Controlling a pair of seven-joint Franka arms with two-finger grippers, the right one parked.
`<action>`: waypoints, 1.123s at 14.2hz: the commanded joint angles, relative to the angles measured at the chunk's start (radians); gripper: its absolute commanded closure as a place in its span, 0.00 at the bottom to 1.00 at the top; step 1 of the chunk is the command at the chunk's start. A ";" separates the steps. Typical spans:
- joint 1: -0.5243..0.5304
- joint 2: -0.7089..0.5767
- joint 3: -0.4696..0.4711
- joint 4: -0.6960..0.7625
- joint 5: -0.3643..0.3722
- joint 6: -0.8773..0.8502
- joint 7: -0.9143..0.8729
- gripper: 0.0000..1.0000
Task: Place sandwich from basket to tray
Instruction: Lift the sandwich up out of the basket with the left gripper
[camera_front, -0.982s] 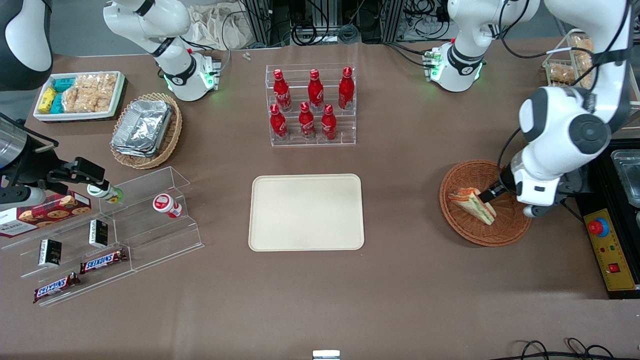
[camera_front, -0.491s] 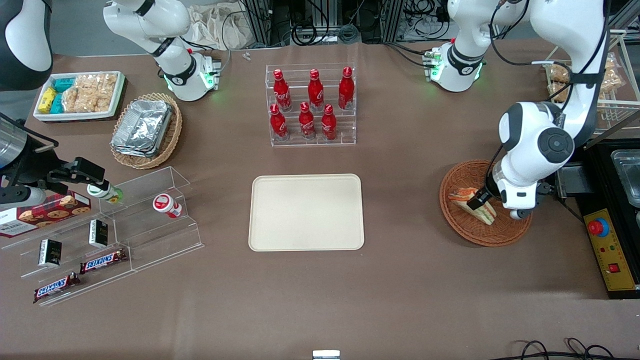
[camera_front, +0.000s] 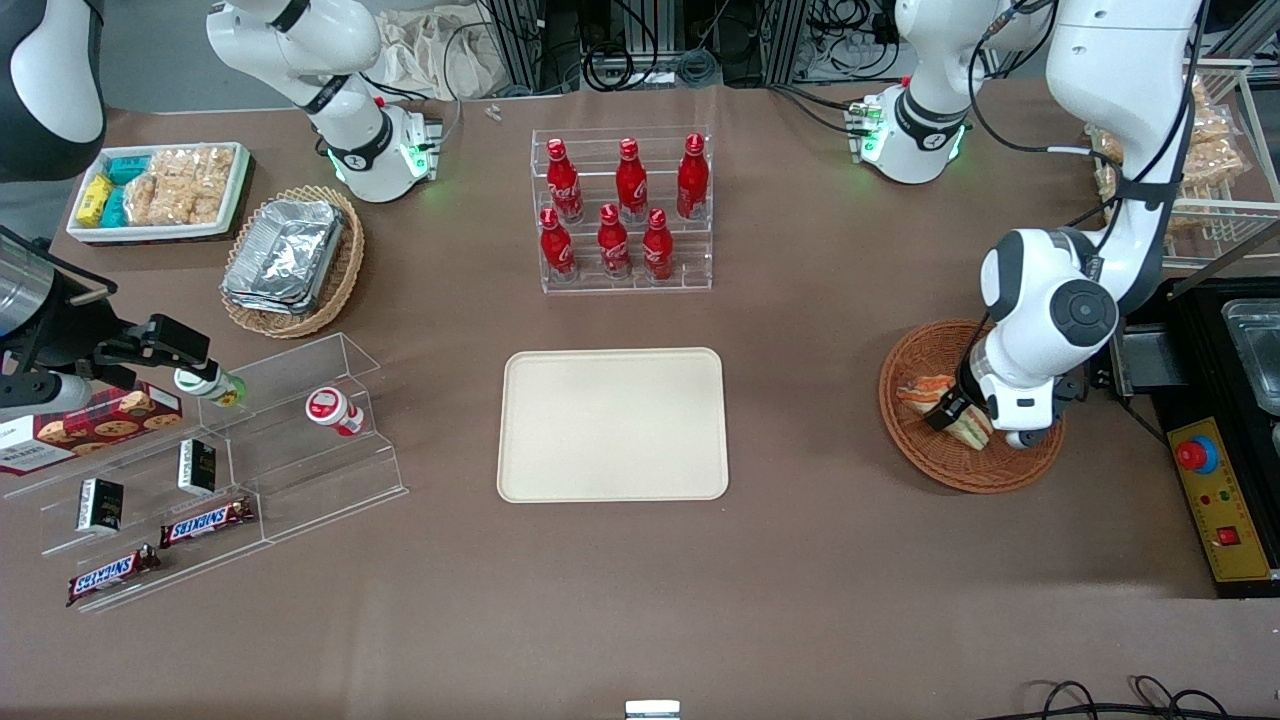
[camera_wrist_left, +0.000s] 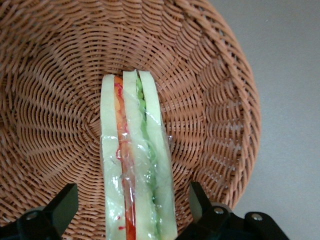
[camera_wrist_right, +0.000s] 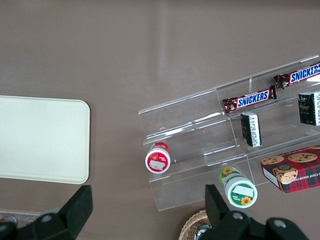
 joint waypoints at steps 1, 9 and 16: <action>-0.005 -0.032 0.003 -0.034 0.008 0.029 -0.034 0.50; 0.001 -0.153 0.010 0.261 0.016 -0.504 -0.004 1.00; 0.006 -0.156 0.003 0.575 -0.027 -0.843 0.165 1.00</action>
